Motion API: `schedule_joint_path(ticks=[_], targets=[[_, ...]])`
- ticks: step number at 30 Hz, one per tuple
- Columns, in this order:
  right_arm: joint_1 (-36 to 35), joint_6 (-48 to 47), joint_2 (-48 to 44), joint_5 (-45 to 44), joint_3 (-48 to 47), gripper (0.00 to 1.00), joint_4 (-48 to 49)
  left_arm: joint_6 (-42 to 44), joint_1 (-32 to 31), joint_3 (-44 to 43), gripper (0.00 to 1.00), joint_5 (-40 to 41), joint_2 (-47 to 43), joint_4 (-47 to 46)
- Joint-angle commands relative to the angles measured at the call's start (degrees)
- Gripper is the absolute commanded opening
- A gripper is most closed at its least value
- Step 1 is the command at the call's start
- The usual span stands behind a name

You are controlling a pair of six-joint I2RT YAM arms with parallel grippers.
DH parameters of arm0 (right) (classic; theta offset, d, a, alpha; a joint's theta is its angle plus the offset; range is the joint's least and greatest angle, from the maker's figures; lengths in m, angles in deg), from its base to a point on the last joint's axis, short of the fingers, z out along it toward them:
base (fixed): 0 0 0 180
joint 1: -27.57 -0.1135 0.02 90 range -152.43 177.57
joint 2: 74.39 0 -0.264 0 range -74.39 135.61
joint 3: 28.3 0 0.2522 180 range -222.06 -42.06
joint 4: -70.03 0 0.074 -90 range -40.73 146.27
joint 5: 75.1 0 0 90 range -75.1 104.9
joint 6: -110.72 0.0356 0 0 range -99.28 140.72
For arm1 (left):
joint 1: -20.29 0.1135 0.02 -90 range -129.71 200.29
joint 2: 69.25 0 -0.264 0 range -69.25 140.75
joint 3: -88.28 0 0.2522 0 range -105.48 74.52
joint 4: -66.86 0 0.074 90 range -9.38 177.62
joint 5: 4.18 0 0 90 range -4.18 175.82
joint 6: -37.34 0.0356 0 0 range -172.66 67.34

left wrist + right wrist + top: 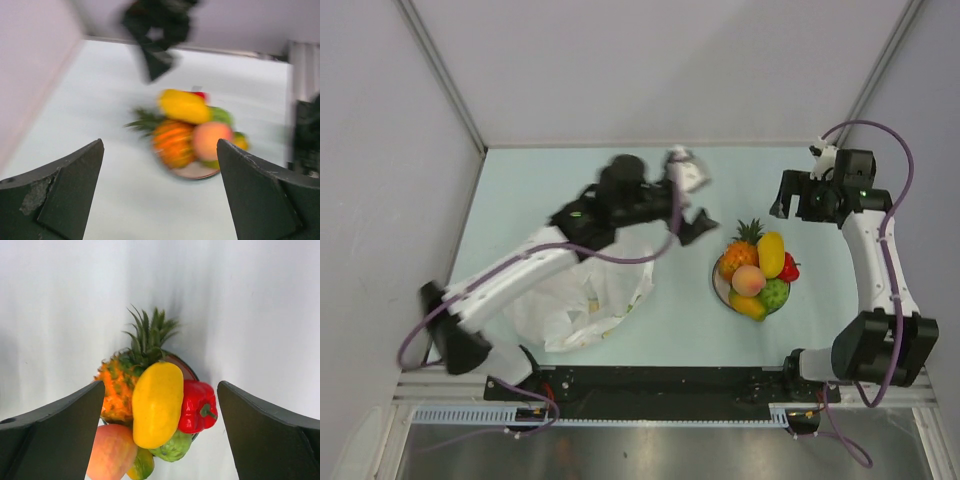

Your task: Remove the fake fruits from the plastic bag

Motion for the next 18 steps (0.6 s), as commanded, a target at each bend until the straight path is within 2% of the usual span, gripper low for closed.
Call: schedule_joint_path(ticks=[1, 2, 3, 5, 6, 7, 9, 10, 12, 13, 14, 18], targets=[[-4.18, -1.82, -8.95, -1.87, -4.67, 1.00, 5.05, 4.87, 9.35, 8.79, 1.00, -0.19, -20.25, 7.01], [-5.67, -1.65, -10.02, -1.44, -5.19, 1.00, 6.37, 5.32, 10.49, 10.82, 1.00, -0.10, -23.24, 8.15], [-10.38, -0.61, -10.73, -0.91, -5.81, 1.00, 7.43, 5.67, 12.51, 14.58, 1.00, 0.59, -27.18, 9.64], [-15.85, 0.98, -10.39, 2.24, -7.56, 1.00, 9.20, 4.89, 14.27, 18.11, 0.99, 5.16, -30.20, 15.27], [-18.57, 1.77, -9.42, 3.30, -10.44, 1.00, 9.29, 4.19, 17.77, 20.91, 0.99, 4.82, -32.21, 17.37], [-24.43, 1.78, -7.94, 4.53, -11.95, 1.00, 7.55, 3.31, 19.89, 22.34, 0.99, 2.64, -33.19, 21.05], [-29.30, 0.29, -3.54, 9.19, -15.81, 1.00, 5.08, 3.13, 24.72, 25.06, 0.99, 1.57, -35.12, 23.88], [-33.68, -1.46, -2.31, 10.33, -16.53, 1.00, 3.07, 5.13, 25.53, 25.33, 1.00, 1.05, -36.44, 28.07], [-37.39, -1.21, 2.43, 11.39, -17.93, 1.00, 1.48, 7.42, 25.71, 26.91, 0.99, 0.25, -36.80, 32.75], [-38.54, -0.60, 4.45, 12.53, -20.20, 1.00, -0.80, 9.78, 25.80, 27.27, 0.99, -0.10, -36.37, 38.52], [-40.29, 1.06, 7.00, 15.76, -21.44, 1.00, -1.78, 11.72, 25.80, 27.79, 0.99, -2.28, -36.28, 41.10], [-44.61, 3.01, 13.78, 18.09, -21.28, 1.00, -0.56, 18.85, 25.80, 32.97, 1.00, -0.64, -38.65, 44.20]])
